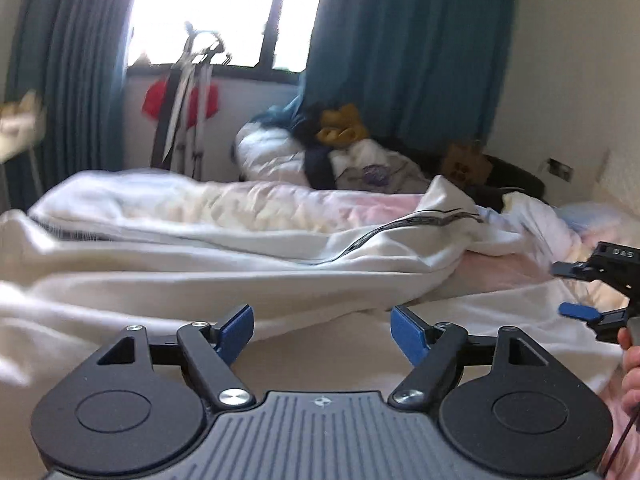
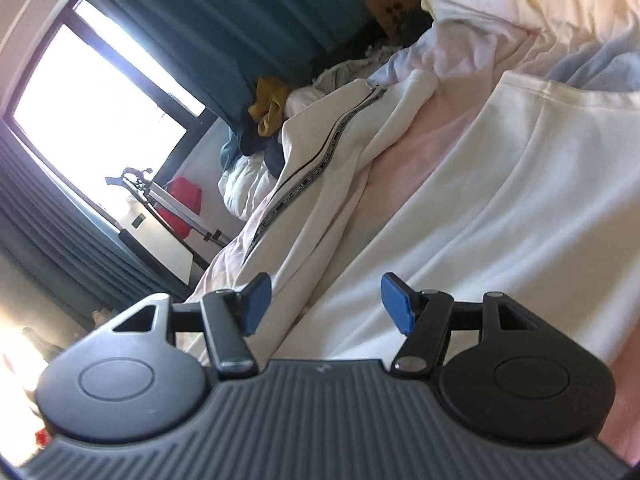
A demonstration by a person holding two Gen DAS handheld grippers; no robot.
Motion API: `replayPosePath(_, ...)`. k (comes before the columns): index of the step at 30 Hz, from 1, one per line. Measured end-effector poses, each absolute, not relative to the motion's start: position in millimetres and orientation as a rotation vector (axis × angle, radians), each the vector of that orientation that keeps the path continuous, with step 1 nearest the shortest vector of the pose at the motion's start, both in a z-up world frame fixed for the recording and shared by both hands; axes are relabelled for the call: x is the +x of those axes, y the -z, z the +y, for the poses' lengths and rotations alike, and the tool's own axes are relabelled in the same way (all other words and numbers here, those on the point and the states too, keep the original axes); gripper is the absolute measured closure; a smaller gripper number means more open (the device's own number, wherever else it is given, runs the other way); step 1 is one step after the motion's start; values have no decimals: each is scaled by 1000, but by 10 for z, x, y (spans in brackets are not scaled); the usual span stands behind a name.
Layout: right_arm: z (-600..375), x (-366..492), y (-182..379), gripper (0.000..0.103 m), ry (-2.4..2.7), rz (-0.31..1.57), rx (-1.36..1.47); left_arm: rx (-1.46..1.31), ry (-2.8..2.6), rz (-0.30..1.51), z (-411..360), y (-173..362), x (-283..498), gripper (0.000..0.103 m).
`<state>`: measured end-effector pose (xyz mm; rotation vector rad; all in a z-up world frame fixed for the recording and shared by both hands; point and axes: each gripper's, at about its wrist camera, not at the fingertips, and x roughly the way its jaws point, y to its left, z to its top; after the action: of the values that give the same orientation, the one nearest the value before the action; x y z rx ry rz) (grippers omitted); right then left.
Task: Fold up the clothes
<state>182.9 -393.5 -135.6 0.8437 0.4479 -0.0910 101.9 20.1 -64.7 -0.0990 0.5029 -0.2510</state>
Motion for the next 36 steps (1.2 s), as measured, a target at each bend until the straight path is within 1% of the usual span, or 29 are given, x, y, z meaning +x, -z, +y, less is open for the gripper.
replayPosePath(2, -4088, 1997, 1283, 39, 128, 439, 821, -117, 230, 515, 258, 685, 1058, 23)
replayPosePath(5, -4421, 2377, 1330, 39, 176, 435, 846, -113, 214, 546, 297, 760, 1155, 23)
replayPosePath(8, -4743, 2899, 1516, 39, 174, 453, 918, -124, 210, 560, 322, 831, 1327, 23)
replayPosePath(11, -5000, 3432, 1764, 39, 184, 460, 1015, -198, 214, 579, 427, 923, 1486, 23)
replayPosePath(13, -5049, 3779, 1840, 40, 231, 482, 961, -230, 214, 580, 477, 977, 1569, 23)
replayPosePath(14, -5064, 3942, 1869, 46, 257, 493, 925, -243, 211, 581, 497, 1001, 1615, 23)
replayPosePath(15, -5085, 4072, 1894, 49, 278, 500, 903, -251, 211, 580, 514, 1024, 1647, 23)
replayPosePath(16, -5110, 4183, 1916, 59, 296, 503, 896, -259, 211, 580, 532, 1047, 1679, 23)
replayPosePath(17, -5130, 4291, 1925, 76, 320, 513, 878, -261, 213, 580, 538, 1065, 1712, 23)
replayPosePath(19, -5130, 4455, 1847, 88, 361, 538, 793, -262, 214, 583, 541, 1093, 1773, 23)
replayPosePath(20, -5125, 4515, 1782, 91, 370, 536, 755, -262, 213, 585, 539, 1103, 1803, 23)
replayPosePath(22, -5083, 4557, 1556, 94, 359, 491, 711, -282, 218, 587, 567, 1116, 1818, 23)
replayPosePath(27, -5067, 4339, 826, 95, 330, 316, 665, -323, 211, 571, 644, 1069, 1781, 23)
replayPosePath(29, -5145, 4154, 729, 95, 377, 295, 618, -330, 212, 561, 665, 1014, 1739, 23)
replayPosePath(32, -5404, 3832, 1023, 95, 476, 379, 656, -315, 209, 545, 666, 932, 1674, 23)
replayPosePath(34, -5588, 3575, 1375, 95, 545, 461, 728, -306, 205, 541, 667, 896, 1655, 23)
replayPosePath(36, -5704, 3333, 1687, 95, 583, 503, 788, -304, 199, 544, 675, 876, 1662, 23)
